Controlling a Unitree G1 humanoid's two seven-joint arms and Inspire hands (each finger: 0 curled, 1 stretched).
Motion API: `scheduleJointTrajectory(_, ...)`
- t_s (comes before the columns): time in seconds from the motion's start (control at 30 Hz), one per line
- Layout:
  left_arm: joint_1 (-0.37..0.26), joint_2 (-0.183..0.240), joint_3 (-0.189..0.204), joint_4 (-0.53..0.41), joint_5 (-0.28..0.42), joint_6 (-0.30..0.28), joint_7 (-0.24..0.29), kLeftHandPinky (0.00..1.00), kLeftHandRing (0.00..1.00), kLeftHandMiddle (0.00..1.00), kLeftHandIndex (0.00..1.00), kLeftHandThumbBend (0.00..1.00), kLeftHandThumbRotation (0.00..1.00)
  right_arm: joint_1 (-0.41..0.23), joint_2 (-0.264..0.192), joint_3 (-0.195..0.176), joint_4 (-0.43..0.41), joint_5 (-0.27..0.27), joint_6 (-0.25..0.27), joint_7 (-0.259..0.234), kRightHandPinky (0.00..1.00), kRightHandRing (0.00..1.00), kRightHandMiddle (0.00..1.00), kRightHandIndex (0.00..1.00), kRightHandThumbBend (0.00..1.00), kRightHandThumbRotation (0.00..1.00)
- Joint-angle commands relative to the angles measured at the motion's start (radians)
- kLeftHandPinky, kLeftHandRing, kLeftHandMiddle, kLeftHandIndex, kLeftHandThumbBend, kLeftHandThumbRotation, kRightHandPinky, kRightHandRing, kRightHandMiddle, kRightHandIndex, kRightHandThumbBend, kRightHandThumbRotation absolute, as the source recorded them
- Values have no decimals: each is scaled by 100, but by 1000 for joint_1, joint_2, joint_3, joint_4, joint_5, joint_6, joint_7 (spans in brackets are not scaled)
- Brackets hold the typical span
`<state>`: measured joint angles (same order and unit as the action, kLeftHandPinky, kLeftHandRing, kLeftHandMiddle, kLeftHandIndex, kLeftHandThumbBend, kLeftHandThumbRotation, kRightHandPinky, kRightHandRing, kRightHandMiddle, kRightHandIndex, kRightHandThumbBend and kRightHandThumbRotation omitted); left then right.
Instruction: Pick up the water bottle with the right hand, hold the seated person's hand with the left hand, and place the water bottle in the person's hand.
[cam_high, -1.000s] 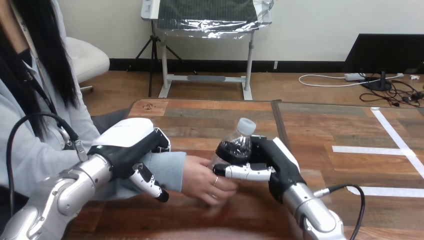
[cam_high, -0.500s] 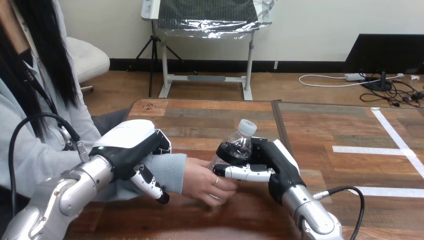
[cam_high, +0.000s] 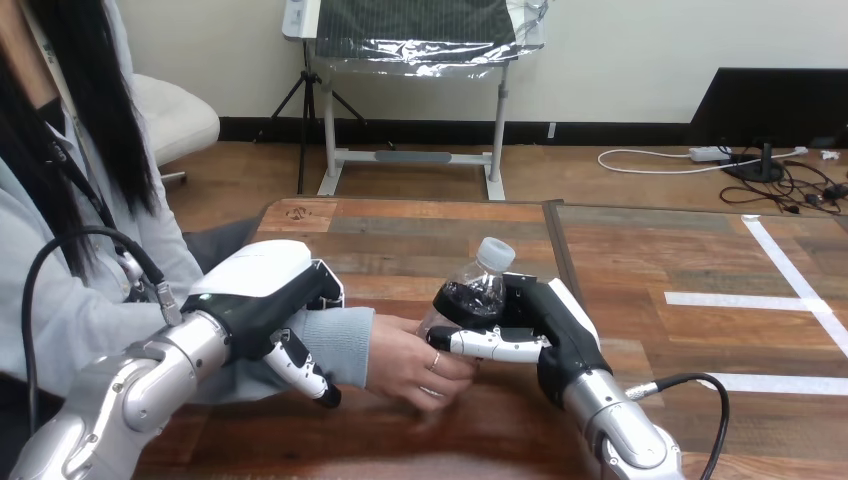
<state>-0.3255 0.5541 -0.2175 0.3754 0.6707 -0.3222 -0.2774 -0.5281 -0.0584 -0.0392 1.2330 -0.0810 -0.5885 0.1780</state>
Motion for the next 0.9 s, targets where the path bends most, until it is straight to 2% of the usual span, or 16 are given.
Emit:
scheduleJointTrajectory(0.0,-248,-53,19,-113,-46,-10,34,19,24,31,31,87,0,-101,25,11,-67,0,-9,-13,32,38,46,48,80,0)
scheduleJointTrajectory(0.23,-243,-52,21,-112,-49,-9,34,19,25,32,32,87,0,-107,20,12,-66,-3,0,-21,32,38,46,48,79,0)
scheduleJointTrajectory(0.47,-234,-45,19,-121,-31,-4,41,20,26,33,33,88,0,-115,9,27,-67,-33,5,-65,34,40,48,50,81,0)
scheduleJointTrajectory(0.53,-231,-42,19,-125,-27,-2,40,21,27,34,34,88,0,-117,6,33,-68,-43,8,-80,39,45,50,52,83,0)
scheduleJointTrajectory(0.67,-226,-36,20,-128,-26,-8,41,24,30,37,37,89,0,-123,1,37,-67,-49,35,-76,48,53,57,60,84,1)
scheduleJointTrajectory(0.87,-207,-26,26,-144,-24,-3,40,34,38,44,45,90,5,-128,-8,47,-72,-64,54,-77,60,66,68,72,86,8)
